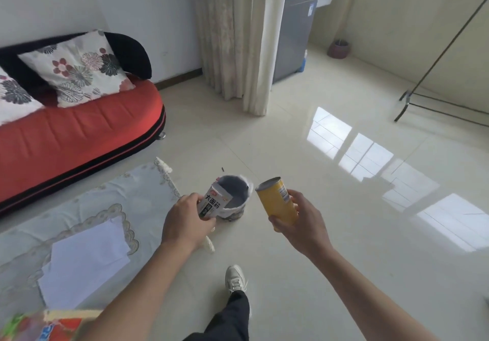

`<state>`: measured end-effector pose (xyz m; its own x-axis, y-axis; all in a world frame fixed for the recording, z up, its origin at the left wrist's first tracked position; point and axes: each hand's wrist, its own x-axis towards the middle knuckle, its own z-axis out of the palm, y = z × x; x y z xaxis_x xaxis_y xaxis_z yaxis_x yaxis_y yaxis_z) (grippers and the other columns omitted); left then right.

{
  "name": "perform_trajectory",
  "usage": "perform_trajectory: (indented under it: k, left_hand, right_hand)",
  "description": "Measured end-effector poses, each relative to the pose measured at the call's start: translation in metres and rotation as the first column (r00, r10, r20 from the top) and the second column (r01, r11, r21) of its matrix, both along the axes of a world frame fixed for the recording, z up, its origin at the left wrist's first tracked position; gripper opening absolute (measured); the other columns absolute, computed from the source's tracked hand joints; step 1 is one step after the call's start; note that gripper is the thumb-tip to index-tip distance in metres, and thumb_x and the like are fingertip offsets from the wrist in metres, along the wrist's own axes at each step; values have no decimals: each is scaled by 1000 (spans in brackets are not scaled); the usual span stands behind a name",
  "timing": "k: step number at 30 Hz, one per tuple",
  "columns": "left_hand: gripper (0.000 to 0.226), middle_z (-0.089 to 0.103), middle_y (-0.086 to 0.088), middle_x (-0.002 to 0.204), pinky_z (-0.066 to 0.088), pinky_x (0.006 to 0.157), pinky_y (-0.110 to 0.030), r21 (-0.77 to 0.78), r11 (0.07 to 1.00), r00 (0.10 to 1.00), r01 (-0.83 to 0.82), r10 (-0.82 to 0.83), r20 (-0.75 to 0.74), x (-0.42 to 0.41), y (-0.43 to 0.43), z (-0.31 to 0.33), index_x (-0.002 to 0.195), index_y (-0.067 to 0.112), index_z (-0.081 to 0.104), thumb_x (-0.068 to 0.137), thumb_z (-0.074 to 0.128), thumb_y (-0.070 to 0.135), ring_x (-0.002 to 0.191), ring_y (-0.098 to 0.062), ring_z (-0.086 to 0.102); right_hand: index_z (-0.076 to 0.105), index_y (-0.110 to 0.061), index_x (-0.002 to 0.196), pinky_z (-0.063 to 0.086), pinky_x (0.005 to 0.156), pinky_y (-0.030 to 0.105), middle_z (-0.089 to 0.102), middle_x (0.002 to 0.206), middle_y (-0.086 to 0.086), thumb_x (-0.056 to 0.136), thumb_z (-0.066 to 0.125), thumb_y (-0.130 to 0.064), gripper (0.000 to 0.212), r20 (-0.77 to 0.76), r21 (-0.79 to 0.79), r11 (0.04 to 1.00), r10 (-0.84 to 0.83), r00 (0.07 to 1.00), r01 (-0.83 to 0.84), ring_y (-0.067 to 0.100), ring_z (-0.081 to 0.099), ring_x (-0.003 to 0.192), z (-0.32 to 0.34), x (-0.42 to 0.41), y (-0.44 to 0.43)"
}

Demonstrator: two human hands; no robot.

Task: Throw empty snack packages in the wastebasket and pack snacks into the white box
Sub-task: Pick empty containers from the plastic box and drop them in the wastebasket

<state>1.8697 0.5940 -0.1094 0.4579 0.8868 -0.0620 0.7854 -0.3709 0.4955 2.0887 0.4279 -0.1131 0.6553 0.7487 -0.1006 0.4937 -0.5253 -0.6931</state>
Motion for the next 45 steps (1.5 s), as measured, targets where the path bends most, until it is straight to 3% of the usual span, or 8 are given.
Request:
perform_trajectory:
  k: [8,13,22,27,31,33,42,45]
  left_hand:
    - [38,62,5,98,47,69,-29,-102,991,996,-82,79,-29,87,112,-26,106,26,62,75,79,41,83,-17,57]
    - [41,62,6,98,46,65,-27,-136,982,991,-132,130,-27,127,174,-29,107,26,62,74,81,42,83,-15,60]
    - [46,63,4,102,45,67,-26,-182,952,969,-245,235,-77,185,241,-50,111,21,62,75,82,42,86,-16,60]
    - [48,65,3,103,49,69,-29,-216,882,908,-418,406,-102,215,250,-69,112,20,62,75,81,43,88,-17,60]
    - [46,64,2,102,43,71,-29,-213,781,807,-587,587,-69,239,247,-83,111,18,62,76,80,42,89,-17,57]
    - [43,64,2,100,48,74,-32,-214,732,756,-646,652,-51,249,246,-93,108,18,63,77,80,41,91,-19,59]
    - [36,66,2,98,44,68,-29,-274,632,674,-724,733,-91,263,268,-169,103,19,63,75,80,35,84,-19,60]
    - [37,67,3,96,49,69,-32,-292,629,674,-721,733,-87,263,279,-207,103,21,63,74,80,38,84,-18,63]
  right_hand:
    - [49,-33,132,49,78,31,63,116,-10,74,77,-41,65,-35,-138,990,20,999,-24,13,56,94,-12,82,130]
    - [47,-30,135,45,80,27,62,122,-7,78,77,-43,66,-21,-169,982,78,997,-80,15,57,101,-10,118,196]
    - [46,-27,136,50,85,35,61,125,-4,79,75,-43,66,-44,-231,947,219,975,-223,20,60,107,-33,177,296]
    - [47,-21,134,47,84,35,63,124,2,80,76,-44,65,-81,-257,893,361,929,-369,26,59,110,-64,210,345]
    - [49,-20,133,49,83,36,65,120,5,80,75,-46,65,-138,-282,835,453,881,-473,28,60,107,-85,234,379]
    - [50,-21,131,50,80,36,66,116,4,79,75,-47,64,-166,-290,816,472,866,-500,27,61,104,-95,245,396]
    - [51,-19,131,45,76,34,67,114,5,80,75,-48,63,-210,-341,783,475,854,-519,28,61,102,-176,269,445]
    - [52,-19,128,42,73,33,68,112,5,80,74,-44,58,-207,-353,779,474,856,-517,28,60,98,-208,267,453]
